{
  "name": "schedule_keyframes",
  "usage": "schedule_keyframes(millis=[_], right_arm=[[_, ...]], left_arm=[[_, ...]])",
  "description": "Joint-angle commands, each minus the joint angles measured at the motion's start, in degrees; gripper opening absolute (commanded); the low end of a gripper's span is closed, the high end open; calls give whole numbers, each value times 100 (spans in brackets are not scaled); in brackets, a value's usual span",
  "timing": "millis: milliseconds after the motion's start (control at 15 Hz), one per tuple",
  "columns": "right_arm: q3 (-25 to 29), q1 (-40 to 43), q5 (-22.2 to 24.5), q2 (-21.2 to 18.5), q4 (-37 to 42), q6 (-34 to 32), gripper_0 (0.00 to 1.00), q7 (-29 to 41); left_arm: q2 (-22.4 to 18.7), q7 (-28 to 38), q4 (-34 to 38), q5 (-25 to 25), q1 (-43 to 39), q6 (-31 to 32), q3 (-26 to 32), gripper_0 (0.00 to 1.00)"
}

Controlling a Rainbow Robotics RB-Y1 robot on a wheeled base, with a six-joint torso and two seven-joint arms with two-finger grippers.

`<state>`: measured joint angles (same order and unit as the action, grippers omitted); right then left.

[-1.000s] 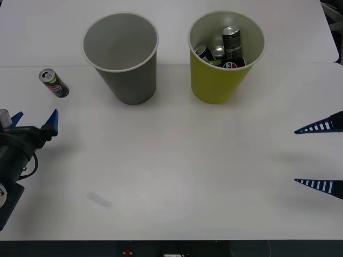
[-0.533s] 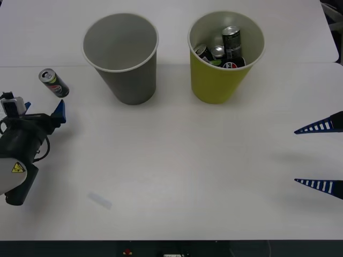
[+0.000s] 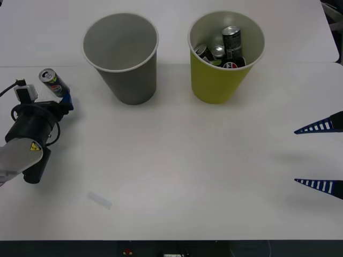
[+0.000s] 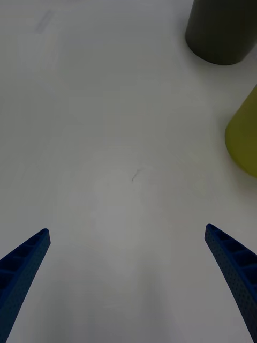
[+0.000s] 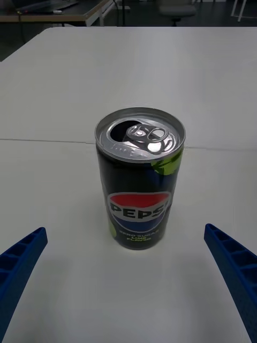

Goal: Put the can into the green bin and the plastic bottle into the gray bin

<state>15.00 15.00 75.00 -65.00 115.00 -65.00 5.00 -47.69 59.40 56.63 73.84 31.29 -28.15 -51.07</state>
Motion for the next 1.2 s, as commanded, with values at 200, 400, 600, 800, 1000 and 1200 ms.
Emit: schedule_keyframes(millis=[200,400,600,800,1000,1200], right_arm=[[0,0,0,0,0,0,100,0],[0,0,0,0,0,0,100,0],[0,0,0,0,0,0,100,0],[0,0,0,0,0,0,100,0],[0,0,0,0,0,0,100,0],[0,0,0,0,0,0,100,0]], left_arm=[[419,19,-750,-81,518,346,1,100],[603,19,-1102,-186,817,565,18,100],[639,-7,-1137,-309,922,574,27,100],[639,-25,-1137,-318,922,671,36,75],[630,-51,-1137,-248,914,688,62,0],[630,-60,-1163,-221,914,688,71,0]])
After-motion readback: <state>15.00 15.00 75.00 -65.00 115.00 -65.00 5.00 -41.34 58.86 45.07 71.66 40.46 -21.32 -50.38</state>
